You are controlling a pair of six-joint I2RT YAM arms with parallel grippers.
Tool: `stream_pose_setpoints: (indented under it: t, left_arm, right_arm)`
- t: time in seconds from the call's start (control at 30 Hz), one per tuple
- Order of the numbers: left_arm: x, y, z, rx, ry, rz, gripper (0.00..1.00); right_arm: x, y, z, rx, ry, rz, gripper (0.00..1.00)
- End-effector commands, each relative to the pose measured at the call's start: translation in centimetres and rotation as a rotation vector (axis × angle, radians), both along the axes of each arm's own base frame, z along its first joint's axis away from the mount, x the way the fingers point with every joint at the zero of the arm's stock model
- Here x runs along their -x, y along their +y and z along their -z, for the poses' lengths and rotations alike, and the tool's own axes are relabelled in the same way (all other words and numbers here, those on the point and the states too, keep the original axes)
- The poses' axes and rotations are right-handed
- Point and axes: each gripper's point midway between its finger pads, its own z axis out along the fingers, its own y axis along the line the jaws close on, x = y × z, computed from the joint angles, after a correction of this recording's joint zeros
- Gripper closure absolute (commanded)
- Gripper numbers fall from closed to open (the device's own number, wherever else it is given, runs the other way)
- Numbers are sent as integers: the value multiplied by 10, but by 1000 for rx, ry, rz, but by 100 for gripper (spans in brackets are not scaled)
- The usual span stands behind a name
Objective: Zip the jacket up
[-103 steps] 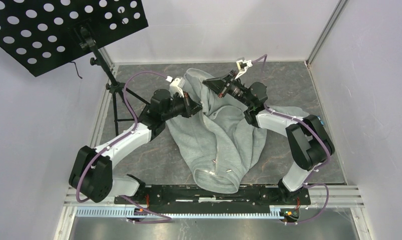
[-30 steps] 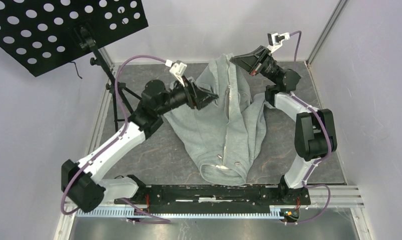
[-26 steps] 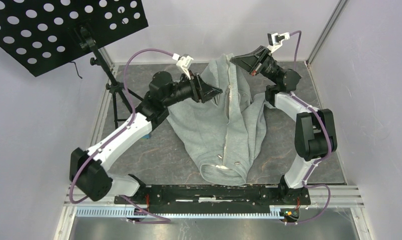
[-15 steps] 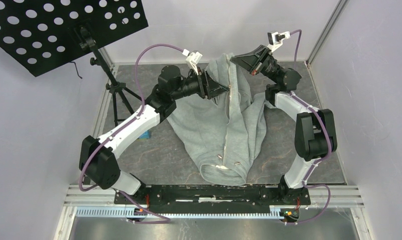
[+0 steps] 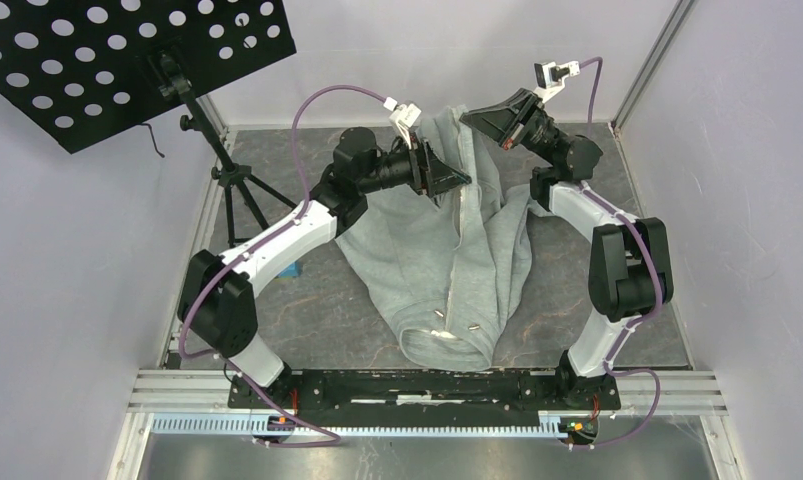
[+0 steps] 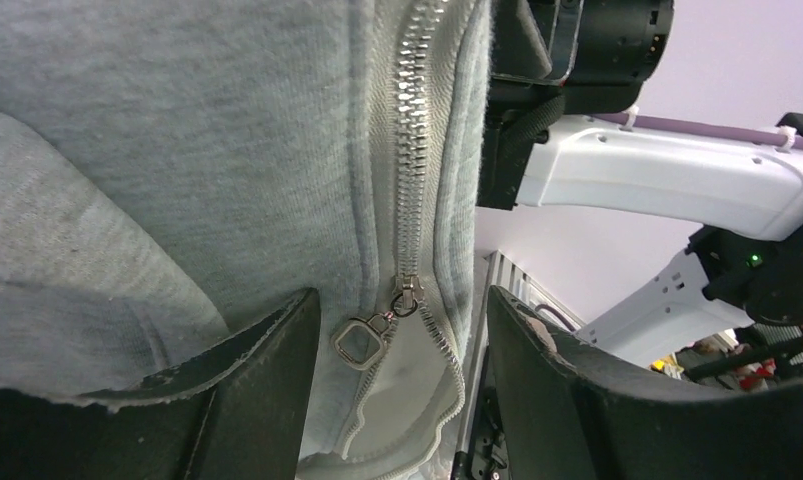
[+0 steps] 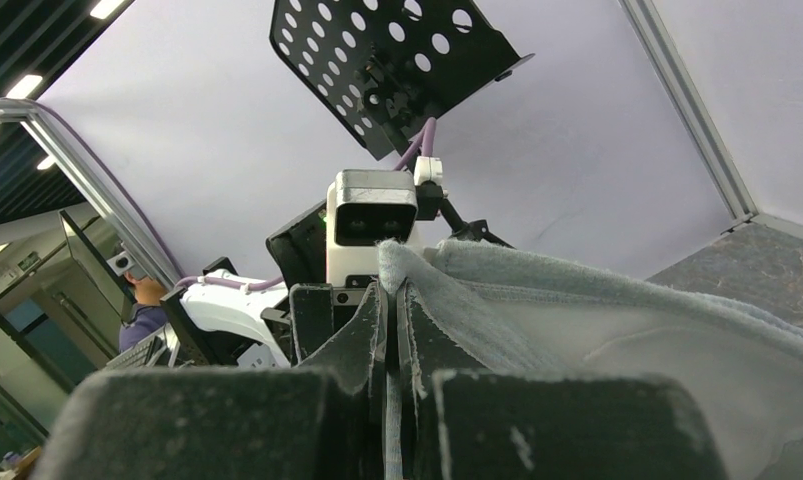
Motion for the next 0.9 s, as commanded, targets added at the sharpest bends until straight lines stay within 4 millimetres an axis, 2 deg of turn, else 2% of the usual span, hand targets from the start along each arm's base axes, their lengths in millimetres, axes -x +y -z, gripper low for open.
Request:
stream_pose_setpoints:
  t: [0.0,0.1,0.23,0.3,0.63,0.73,0.87]
  left_arm:
    - [17,-8,-28,76,-86,100,32]
    - [27,-2,-23,68,-100,112,35]
    - [31,2,-20,63,-97,101,45]
    - [31,4,-21,64,-97,88,51]
    - [20,3,-24,77,-82,41,69]
    - [21,7,-25,72,-85,25,71]
    - [23,13,-23,61,-93,4,65]
  right_arm:
    - [34,-9,-47,-77,-270,0,100]
    - [33,-8,-46,-78,-268,-3,100]
    - [31,-8,-44,-76,-265,-4,100]
    - [32,-8,-43,-76,-264,-7,100]
    - [33,-8,-45,-77,-268,-8,100]
    - [33,-8,-45,-76,-269,-7,100]
    - [34,-8,-46,-78,-272,-7,100]
